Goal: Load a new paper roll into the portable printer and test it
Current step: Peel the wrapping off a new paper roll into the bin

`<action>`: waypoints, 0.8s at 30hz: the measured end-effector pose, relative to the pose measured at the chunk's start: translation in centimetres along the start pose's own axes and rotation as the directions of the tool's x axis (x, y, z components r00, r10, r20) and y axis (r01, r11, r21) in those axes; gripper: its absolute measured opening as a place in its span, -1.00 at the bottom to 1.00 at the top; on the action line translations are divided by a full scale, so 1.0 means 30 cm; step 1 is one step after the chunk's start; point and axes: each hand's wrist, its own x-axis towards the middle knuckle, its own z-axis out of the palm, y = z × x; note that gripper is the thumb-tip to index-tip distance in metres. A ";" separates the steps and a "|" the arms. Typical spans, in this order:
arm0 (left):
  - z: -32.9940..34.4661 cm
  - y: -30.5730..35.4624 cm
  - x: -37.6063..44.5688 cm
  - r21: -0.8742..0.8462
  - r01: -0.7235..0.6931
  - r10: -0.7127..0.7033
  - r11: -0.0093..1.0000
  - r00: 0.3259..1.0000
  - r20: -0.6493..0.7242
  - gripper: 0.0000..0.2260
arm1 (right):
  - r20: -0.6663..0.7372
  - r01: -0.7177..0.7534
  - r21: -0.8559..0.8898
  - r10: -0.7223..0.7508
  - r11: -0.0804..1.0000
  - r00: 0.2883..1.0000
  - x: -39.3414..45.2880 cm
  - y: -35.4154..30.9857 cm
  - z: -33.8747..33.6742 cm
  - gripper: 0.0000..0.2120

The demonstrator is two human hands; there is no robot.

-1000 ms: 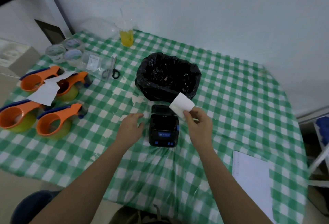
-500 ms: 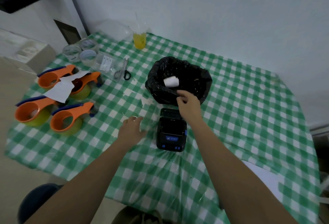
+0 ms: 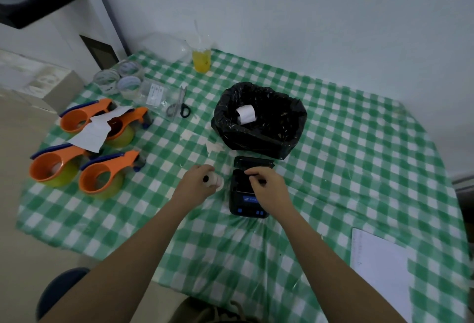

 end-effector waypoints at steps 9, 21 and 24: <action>-0.028 0.138 -0.071 -0.694 0.095 0.075 0.714 0.975 0.210 -0.68 | 0.176 -0.125 0.438 0.051 0.890 0.983 -0.066 -0.028 -0.047 -0.71; -0.052 0.273 -0.111 -0.744 0.067 0.149 0.665 0.964 0.220 -0.68 | -0.023 0.062 0.609 -0.060 0.790 0.998 -0.130 -0.084 -0.114 -0.75; -0.058 0.293 -0.117 -0.709 -0.016 0.196 0.705 0.965 0.173 -0.72 | -0.067 0.092 0.610 -0.065 0.787 0.996 -0.147 -0.098 -0.122 -0.74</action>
